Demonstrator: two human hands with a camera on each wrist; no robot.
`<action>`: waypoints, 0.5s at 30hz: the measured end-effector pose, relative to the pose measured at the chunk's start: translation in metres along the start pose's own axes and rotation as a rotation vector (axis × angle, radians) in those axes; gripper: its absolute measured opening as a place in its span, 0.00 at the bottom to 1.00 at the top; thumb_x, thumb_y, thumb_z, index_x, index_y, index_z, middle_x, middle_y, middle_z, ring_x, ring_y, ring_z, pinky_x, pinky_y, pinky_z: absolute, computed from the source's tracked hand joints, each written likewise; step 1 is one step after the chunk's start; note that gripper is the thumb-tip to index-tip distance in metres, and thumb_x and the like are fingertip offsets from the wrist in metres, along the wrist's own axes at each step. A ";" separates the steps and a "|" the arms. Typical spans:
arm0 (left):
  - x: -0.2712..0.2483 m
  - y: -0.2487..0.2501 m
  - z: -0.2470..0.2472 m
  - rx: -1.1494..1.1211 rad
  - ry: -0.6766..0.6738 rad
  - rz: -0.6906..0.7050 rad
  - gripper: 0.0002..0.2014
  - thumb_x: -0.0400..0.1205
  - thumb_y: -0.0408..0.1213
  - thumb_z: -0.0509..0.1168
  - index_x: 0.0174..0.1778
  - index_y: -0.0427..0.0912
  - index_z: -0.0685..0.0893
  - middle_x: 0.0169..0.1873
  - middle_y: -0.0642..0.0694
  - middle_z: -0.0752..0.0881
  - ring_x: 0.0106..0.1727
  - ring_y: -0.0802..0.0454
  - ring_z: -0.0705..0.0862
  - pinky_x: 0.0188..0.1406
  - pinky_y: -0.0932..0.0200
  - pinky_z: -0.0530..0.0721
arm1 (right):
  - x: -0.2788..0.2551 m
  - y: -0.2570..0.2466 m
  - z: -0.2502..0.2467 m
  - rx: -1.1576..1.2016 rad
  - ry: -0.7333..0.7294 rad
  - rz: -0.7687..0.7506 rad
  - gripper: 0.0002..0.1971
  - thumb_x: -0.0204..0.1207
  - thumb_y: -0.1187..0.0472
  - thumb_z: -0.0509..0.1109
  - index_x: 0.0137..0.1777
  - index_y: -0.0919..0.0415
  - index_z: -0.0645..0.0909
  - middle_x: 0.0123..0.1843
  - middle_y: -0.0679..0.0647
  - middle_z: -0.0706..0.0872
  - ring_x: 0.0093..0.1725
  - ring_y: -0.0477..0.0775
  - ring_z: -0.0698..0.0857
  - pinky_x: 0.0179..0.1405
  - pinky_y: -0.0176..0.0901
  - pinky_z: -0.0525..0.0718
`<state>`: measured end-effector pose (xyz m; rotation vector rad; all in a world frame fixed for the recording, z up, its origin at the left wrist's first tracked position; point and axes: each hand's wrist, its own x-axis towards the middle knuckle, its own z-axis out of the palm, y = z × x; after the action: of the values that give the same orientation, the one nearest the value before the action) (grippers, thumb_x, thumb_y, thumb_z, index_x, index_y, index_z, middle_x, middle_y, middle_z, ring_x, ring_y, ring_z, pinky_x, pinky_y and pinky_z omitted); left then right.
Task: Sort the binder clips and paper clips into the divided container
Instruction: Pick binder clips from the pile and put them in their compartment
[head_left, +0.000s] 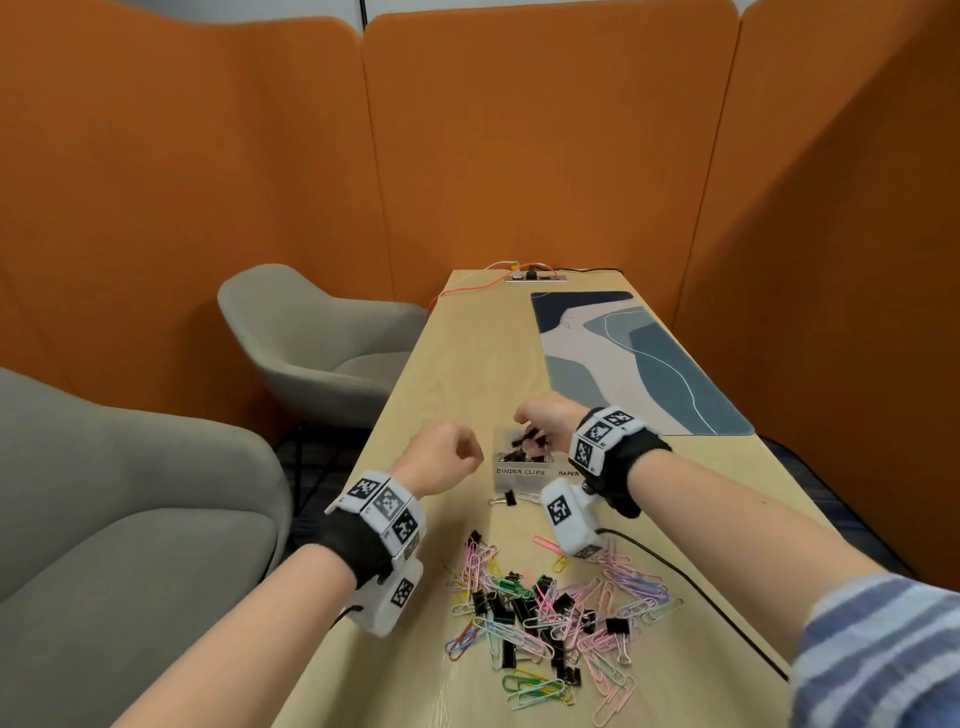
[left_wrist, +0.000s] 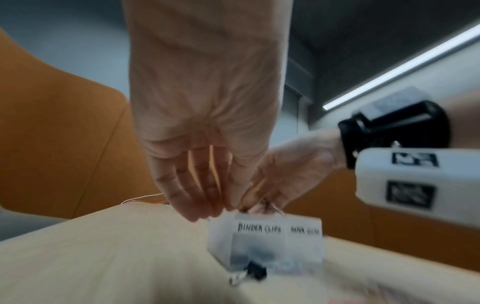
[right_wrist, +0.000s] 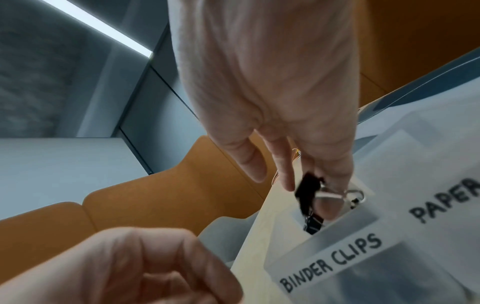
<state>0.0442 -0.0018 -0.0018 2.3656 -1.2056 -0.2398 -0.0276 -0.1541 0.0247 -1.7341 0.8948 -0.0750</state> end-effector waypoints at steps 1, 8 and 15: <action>-0.003 0.000 0.002 0.034 -0.052 0.034 0.08 0.80 0.34 0.64 0.50 0.43 0.88 0.50 0.47 0.90 0.50 0.52 0.84 0.49 0.63 0.77 | 0.000 0.001 0.001 -0.045 0.012 -0.008 0.07 0.80 0.66 0.60 0.53 0.70 0.72 0.47 0.64 0.79 0.43 0.60 0.80 0.42 0.48 0.83; 0.002 0.013 0.034 0.268 -0.307 0.184 0.21 0.80 0.26 0.60 0.67 0.45 0.82 0.64 0.43 0.85 0.64 0.44 0.83 0.65 0.55 0.80 | -0.034 0.020 -0.017 -0.438 0.109 -0.344 0.22 0.76 0.69 0.52 0.62 0.57 0.82 0.69 0.57 0.81 0.66 0.57 0.79 0.67 0.52 0.78; 0.002 0.026 0.047 0.376 -0.311 0.286 0.18 0.78 0.29 0.61 0.63 0.42 0.85 0.64 0.38 0.80 0.65 0.39 0.80 0.66 0.50 0.78 | -0.088 0.059 -0.024 -0.681 -0.271 -0.401 0.15 0.75 0.73 0.59 0.50 0.57 0.84 0.46 0.52 0.85 0.39 0.44 0.81 0.38 0.32 0.81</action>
<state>0.0094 -0.0318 -0.0297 2.4848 -1.8594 -0.3159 -0.1321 -0.1260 0.0166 -2.4689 0.3703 0.2218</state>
